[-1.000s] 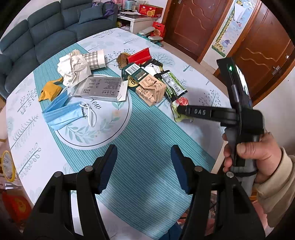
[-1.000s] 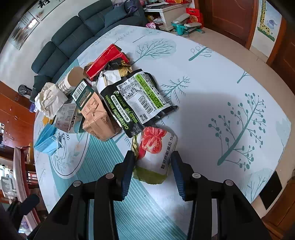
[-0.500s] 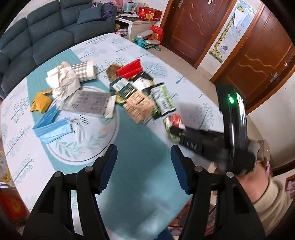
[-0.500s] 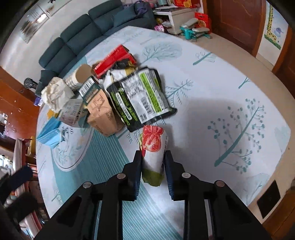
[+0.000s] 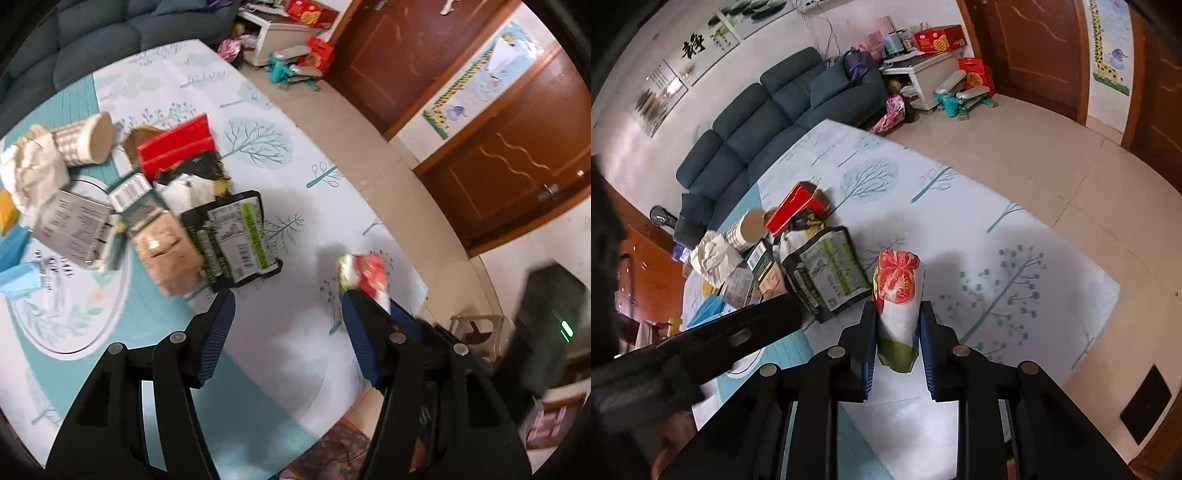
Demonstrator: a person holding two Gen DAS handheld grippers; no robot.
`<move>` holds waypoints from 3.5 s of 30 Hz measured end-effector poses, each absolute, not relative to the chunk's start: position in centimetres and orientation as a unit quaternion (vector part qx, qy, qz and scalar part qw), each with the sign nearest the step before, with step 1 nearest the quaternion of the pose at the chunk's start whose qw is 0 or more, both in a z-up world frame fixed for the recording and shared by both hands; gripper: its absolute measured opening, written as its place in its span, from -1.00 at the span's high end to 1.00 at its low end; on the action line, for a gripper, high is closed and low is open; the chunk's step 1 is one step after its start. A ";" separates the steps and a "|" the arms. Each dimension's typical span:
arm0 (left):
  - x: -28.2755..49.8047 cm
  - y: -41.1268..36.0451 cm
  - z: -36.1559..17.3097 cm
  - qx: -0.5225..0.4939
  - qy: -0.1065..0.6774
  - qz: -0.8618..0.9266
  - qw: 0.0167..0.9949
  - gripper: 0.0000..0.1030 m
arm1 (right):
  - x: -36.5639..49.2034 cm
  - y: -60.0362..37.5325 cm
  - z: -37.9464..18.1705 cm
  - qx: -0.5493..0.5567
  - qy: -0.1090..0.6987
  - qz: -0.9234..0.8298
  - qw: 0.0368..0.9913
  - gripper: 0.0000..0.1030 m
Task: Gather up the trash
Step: 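Grasp the black-and-green snack bag with the left gripper while the right gripper holds the red-and-white bag, then carry both snack bags over the black trash bin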
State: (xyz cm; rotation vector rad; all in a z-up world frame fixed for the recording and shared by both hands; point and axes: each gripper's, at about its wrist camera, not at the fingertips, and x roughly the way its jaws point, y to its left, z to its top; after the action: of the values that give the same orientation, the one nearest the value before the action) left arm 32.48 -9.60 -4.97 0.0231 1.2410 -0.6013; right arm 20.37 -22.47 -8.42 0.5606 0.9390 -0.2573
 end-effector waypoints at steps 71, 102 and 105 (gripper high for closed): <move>32.4 -11.8 -9.8 0.145 0.533 -0.109 0.827 0.96 | 15.9 -21.8 -11.7 0.303 0.444 -0.082 0.839 0.59; 5.8 -9.9 -15.1 0.189 0.583 -0.418 0.670 0.96 | -6.8 -21.8 -25.2 0.382 0.513 -0.140 0.756 0.59; 4.4 -11.2 -18.2 0.203 0.598 -0.413 0.656 0.96 | -7.0 -22.5 -28.6 0.391 0.528 -0.144 0.740 0.59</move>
State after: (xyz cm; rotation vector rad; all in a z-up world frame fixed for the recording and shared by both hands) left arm 4.42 -11.21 -18.20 0.4598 1.3559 -0.9358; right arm -6.96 -22.50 -28.62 0.8570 1.1584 -0.3157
